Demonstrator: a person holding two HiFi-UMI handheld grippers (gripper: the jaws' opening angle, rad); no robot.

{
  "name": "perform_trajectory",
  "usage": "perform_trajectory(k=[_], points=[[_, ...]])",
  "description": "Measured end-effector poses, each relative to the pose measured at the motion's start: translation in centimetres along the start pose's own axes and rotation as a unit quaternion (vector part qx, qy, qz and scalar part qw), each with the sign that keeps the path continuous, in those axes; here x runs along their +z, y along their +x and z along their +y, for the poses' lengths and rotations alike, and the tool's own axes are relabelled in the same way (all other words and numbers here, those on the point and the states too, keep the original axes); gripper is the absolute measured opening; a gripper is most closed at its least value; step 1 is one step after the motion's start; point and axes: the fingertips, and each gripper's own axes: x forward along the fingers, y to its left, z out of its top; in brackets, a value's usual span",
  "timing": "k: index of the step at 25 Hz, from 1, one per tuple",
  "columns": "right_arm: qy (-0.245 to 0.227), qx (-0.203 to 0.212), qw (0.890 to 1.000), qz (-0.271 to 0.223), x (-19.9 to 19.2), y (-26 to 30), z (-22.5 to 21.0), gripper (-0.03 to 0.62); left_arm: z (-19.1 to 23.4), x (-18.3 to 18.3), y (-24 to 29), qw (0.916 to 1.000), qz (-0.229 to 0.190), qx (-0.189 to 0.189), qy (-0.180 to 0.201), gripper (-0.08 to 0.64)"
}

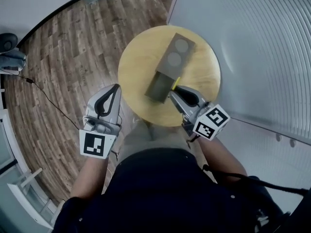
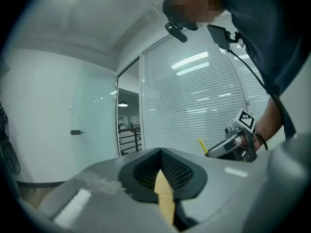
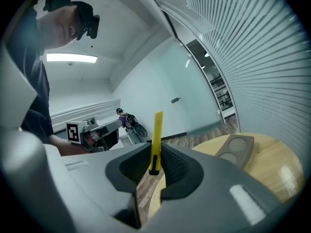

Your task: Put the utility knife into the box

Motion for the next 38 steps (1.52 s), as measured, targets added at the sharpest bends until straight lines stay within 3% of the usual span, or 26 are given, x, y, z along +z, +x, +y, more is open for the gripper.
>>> perform_trajectory(k=[2,6,13,21,29,38], points=[[0.009,-0.009,1.0,0.013,-1.7,0.9,-0.9,0.072,-0.4,-2.1,1.2,0.9996,0.014,-0.019,0.016,0.003],[0.014,-0.03,0.999,0.033,-4.6,2.6,-2.7,0.072,-1.2,-6.1,2.8,0.9978,0.035,-0.057,-0.004,0.003],[0.037,-0.067,0.995,0.066,-10.0,4.3,-5.4,0.072,-1.7,-11.7,5.0,0.9927,0.063,-0.103,0.005,0.003],[0.047,-0.095,0.987,0.119,-15.6,5.9,-9.2,0.072,-2.4,-17.7,8.3,0.9882,0.082,-0.129,-0.009,0.003],[0.06,-0.142,0.974,0.167,-19.5,6.5,-12.1,0.072,-2.1,-22.1,8.1,0.9851,0.104,-0.134,-0.028,0.003],[0.1,-0.162,0.966,0.175,-21.4,6.6,-13.3,0.077,-1.8,-23.9,7.5,0.9847,0.112,-0.126,-0.045,0.003]])
